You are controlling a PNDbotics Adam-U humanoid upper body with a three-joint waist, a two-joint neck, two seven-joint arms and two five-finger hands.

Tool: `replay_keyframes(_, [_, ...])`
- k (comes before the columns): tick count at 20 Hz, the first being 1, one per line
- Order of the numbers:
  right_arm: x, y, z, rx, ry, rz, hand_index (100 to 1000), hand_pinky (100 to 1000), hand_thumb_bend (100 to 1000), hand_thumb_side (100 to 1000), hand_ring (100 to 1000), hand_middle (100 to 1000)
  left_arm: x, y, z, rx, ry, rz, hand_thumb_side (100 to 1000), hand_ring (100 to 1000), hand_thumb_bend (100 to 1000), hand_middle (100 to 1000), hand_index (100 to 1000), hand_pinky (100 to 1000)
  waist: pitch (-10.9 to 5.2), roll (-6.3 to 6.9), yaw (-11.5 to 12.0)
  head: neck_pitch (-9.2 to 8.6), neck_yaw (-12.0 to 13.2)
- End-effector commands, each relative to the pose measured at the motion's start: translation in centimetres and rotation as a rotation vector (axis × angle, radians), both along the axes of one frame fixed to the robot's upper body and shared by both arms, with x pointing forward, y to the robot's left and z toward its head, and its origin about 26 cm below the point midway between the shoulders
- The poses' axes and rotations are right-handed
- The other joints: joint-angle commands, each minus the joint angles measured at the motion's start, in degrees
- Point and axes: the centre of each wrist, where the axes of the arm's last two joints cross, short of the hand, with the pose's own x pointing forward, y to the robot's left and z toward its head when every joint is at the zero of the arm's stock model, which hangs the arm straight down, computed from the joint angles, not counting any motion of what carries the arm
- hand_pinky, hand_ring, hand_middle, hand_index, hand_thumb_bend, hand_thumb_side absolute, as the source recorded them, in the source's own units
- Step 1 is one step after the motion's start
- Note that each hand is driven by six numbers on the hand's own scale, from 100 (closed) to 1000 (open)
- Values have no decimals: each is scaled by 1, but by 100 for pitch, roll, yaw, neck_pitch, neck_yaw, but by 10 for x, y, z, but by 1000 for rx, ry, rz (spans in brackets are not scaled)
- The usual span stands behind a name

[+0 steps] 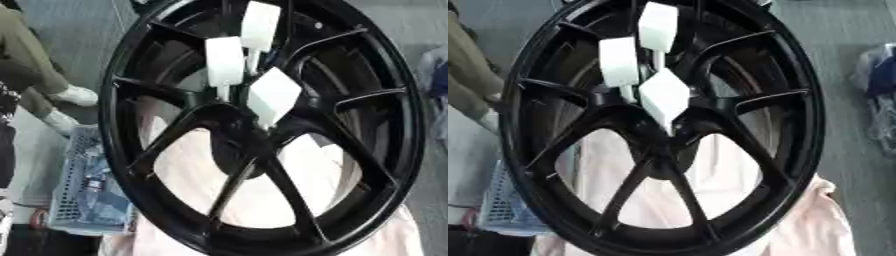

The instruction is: Pull the pin out of the wheel hub.

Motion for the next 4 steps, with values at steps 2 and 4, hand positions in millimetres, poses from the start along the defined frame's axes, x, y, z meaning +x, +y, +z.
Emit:
replay_keyframes(2, [6, 4, 8, -2, -209, 145, 846, 576, 100, 390, 871, 785, -1, -1, 9, 9, -35, -11, 716, 705, 100, 635, 746, 900, -166, 5, 16, 7, 19])
replay_keyframes(4, [9, 8, 7, 13, -286, 220, 842, 573, 100, 431, 867, 780, -1, -1, 9, 8, -36, -12, 716, 705, 100, 635, 746, 900, -179, -5, 30, -2, -6])
